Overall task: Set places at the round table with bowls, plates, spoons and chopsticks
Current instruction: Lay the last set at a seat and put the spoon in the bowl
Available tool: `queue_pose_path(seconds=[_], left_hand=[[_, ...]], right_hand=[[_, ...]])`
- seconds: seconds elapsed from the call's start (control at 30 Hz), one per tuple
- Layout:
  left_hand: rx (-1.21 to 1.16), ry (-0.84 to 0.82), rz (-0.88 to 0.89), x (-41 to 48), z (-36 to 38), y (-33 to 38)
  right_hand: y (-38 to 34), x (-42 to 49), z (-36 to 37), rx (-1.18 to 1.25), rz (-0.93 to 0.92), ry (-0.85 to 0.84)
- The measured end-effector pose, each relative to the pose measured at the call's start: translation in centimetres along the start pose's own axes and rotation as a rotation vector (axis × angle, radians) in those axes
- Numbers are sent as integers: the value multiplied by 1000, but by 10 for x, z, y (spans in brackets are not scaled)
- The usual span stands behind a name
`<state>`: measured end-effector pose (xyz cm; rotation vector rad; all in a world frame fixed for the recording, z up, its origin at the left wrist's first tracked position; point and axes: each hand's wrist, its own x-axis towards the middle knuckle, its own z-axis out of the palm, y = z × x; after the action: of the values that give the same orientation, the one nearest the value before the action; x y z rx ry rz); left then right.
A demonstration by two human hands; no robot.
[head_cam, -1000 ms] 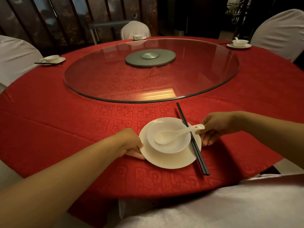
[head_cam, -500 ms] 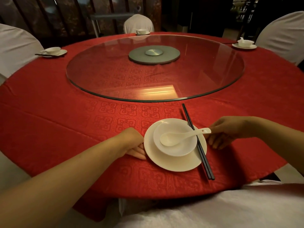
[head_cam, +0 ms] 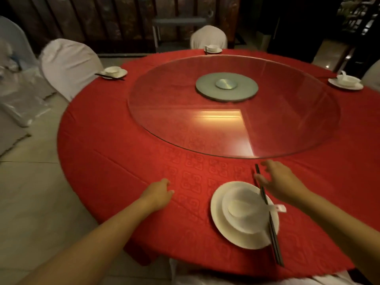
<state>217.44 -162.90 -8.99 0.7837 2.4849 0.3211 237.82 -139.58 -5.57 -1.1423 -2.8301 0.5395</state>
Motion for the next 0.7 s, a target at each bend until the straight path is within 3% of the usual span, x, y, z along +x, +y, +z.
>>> queue_pose_path(seconds=[0.17, 0.33, 0.53, 0.7], left_hand=[[166, 44, 27, -25, -66, -43], [127, 10, 35, -45, -102, -93], [1, 23, -19, -41, -166, -192], [-48, 58, -1, -7, -246, -283]], right_hand=[[-114, 12, 2, -55, -242, -151], [-208, 15, 15, 20, -394, -335], [-311, 37, 33, 112, -382, -446], [-405, 70, 58, 142, -328, -439]])
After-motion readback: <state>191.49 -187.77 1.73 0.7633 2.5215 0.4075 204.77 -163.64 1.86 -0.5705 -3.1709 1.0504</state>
